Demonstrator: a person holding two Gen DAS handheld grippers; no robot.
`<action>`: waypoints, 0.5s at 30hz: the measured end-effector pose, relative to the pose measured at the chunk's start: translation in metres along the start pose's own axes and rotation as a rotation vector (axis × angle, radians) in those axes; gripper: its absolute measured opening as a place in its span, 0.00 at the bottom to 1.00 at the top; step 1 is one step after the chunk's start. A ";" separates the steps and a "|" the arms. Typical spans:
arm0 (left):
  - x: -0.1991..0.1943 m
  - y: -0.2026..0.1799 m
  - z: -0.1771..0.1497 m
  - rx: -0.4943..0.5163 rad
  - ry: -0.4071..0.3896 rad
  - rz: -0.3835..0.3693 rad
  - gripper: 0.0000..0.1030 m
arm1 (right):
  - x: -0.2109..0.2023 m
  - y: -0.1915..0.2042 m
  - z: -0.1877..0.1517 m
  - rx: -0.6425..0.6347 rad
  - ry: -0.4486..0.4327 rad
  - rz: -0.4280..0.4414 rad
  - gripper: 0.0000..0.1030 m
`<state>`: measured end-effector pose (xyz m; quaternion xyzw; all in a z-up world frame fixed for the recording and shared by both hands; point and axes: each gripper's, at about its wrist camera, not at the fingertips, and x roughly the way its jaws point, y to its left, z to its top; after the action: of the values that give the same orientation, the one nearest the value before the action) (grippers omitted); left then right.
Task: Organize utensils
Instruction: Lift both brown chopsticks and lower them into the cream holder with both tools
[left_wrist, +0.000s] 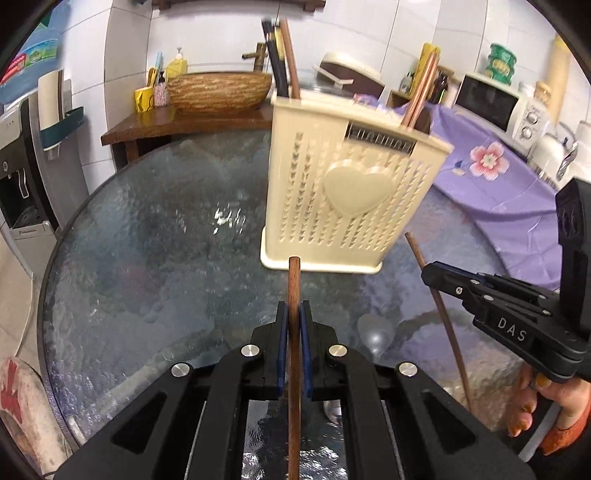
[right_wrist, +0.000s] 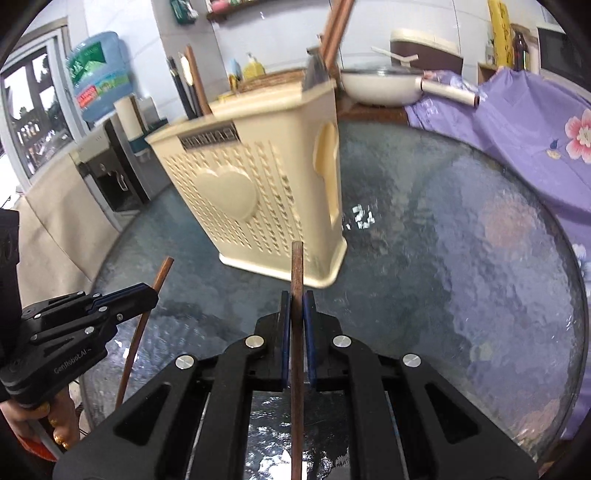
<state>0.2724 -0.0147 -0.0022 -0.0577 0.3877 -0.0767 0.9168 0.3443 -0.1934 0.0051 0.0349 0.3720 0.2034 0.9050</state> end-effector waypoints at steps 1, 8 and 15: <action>-0.004 0.000 0.002 0.000 -0.012 -0.005 0.07 | -0.006 0.001 0.002 -0.002 -0.017 0.012 0.07; -0.036 -0.006 0.013 0.005 -0.099 -0.036 0.07 | -0.044 0.009 0.012 -0.017 -0.121 0.065 0.07; -0.066 -0.007 0.017 0.016 -0.172 -0.057 0.07 | -0.079 0.023 0.015 -0.067 -0.189 0.125 0.07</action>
<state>0.2384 -0.0085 0.0575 -0.0679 0.3050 -0.1008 0.9446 0.2958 -0.2019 0.0727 0.0470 0.2750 0.2675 0.9223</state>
